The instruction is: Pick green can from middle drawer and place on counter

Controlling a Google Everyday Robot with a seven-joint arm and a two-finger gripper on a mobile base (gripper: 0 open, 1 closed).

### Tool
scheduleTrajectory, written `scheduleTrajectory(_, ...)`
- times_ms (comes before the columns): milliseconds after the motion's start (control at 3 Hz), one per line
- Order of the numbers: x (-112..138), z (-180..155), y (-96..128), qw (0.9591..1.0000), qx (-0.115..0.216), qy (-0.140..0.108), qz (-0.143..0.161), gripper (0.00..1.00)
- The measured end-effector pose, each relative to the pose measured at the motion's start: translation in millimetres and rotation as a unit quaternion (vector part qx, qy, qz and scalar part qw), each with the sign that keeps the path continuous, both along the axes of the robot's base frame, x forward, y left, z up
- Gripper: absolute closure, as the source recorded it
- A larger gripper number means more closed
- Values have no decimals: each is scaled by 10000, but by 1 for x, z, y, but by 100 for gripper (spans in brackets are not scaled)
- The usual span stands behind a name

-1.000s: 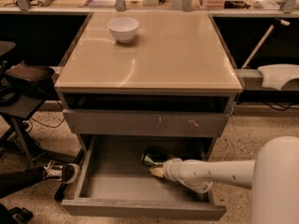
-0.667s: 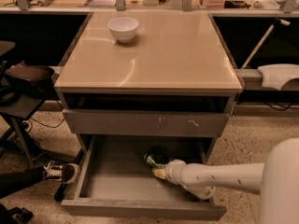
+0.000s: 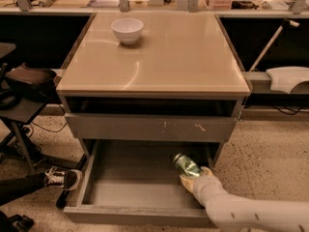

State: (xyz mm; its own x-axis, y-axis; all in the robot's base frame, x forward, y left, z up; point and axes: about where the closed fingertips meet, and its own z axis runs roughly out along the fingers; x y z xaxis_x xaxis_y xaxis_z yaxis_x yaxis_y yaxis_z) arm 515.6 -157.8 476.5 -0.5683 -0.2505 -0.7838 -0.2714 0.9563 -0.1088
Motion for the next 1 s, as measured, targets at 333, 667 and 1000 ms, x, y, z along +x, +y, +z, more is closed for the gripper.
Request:
scheduleTrajectory(333,-54,40,-48,9977,-253,100,-627,100)
scheduleTrajectory(667,-72,89,-76,9941,-533,154,-934,100)
scheduleTrajectory(1000,-47,165,-90,9896,-909,-202,-1095,100)
